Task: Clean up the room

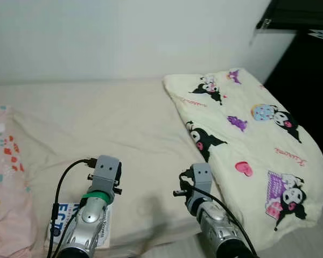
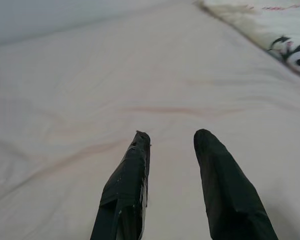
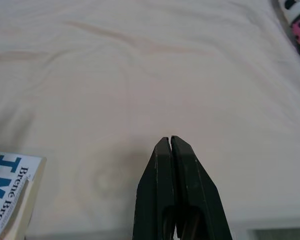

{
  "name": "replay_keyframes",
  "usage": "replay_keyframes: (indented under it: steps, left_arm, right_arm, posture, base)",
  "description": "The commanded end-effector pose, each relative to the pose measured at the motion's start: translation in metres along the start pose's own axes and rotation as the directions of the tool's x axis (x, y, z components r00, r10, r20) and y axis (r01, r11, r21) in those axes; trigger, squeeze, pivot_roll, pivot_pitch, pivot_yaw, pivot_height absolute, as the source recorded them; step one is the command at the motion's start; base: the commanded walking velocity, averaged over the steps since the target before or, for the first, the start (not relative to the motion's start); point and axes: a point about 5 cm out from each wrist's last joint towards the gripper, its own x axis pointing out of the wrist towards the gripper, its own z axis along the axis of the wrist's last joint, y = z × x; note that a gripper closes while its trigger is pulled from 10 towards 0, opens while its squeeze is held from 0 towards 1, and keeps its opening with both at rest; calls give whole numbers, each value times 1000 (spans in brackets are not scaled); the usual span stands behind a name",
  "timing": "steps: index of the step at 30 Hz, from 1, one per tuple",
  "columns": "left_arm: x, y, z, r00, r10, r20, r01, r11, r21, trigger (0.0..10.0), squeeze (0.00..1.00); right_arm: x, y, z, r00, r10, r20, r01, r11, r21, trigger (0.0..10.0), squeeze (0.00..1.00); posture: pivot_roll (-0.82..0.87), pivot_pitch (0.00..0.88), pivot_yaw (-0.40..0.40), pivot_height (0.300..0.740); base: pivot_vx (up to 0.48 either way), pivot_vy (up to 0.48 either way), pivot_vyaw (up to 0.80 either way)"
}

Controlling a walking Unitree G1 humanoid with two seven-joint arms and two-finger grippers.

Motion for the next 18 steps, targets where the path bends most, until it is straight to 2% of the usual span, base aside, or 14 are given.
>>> replay_keyframes:
  steps: [1, 15, 18]
  left_arm:
    - [-2, -3, -6, 1000, -9, -28, 9, 1000, -10, 10000, 0]
    - [-2, -3, -7, 999, -9, -39, 7, 999, -41, 10000, 0]
    - [-1, -2, -6, 999, -5, -42, 3, 999, -51, 10000, 0]
  right_arm:
    - [-1, -2, -5, 1000, -6, -28, 6, 1000, 4, 10000, 0]
    - [-1, -2, -5, 1000, 7, -28, -6, 999, 35, 10000, 0]
    - [-1, -1, -5, 1000, 9, -30, -8, 999, 37, 10000, 0]
  posture:
    - [-7, 0, -16, 740]
    - [-1, 0, -19, 740]
    - [1, 0, -19, 740]
  base:
    - [0, 0, 0]
    - [0, 0, 0]
    - [-275, 0, 0]
